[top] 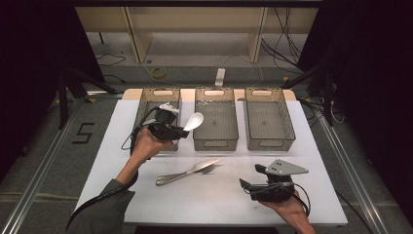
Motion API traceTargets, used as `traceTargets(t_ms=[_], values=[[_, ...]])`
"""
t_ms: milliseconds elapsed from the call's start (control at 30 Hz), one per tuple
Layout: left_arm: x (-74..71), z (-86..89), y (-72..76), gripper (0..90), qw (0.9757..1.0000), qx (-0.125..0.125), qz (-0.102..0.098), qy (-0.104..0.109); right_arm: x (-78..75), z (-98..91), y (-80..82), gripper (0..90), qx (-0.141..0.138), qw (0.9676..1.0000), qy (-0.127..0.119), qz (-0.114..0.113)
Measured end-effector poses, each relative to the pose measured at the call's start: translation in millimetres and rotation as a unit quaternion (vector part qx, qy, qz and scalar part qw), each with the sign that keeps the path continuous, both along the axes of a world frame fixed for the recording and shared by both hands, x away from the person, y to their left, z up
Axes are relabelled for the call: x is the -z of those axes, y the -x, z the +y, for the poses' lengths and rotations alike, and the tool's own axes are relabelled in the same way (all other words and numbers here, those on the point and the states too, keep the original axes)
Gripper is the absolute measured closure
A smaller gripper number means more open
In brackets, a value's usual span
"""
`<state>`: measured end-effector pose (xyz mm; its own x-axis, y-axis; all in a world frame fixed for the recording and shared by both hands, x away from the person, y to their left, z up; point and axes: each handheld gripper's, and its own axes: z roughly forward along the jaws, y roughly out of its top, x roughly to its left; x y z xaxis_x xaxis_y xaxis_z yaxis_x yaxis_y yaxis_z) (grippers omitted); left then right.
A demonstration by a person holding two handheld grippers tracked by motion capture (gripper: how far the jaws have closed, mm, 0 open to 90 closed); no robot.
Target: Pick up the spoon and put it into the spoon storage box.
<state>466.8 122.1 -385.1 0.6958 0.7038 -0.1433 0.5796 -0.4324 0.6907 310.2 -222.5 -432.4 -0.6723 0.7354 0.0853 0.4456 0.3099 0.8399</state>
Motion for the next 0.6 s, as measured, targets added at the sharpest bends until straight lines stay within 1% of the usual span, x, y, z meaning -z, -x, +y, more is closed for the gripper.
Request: traceTargets(t_ms=[233,367,500,533,600], values=[[3.2,-8.1,-12.1,74.3,0.9999,-0.009,0.0,0.015,0.1,0.0,-0.3,24.9,0.0,1.0,0.001,0.001],[2.5,-13.5,-16.4,74.3,0.9998,-0.008,-0.009,0.017,0.0,-0.4,-0.2,24.9,0.0,1.0,0.0,0.0],[0.9,-19.5,-21.4,74.3,0.9997,-0.008,-0.008,0.024,0.2,-0.1,-0.4,24.9,-0.001,1.0,0.0,0.001],[1.0,-26.3,-25.3,74.3,0.9995,-0.007,-0.008,0.03,0.0,-0.2,-0.4,24.9,-0.001,1.0,0.0,0.001],[1.7,-32.0,-28.1,74.3,0.9991,-0.006,-0.005,0.042,-0.3,-0.1,0.1,24.9,0.0,1.0,-0.002,0.0]])
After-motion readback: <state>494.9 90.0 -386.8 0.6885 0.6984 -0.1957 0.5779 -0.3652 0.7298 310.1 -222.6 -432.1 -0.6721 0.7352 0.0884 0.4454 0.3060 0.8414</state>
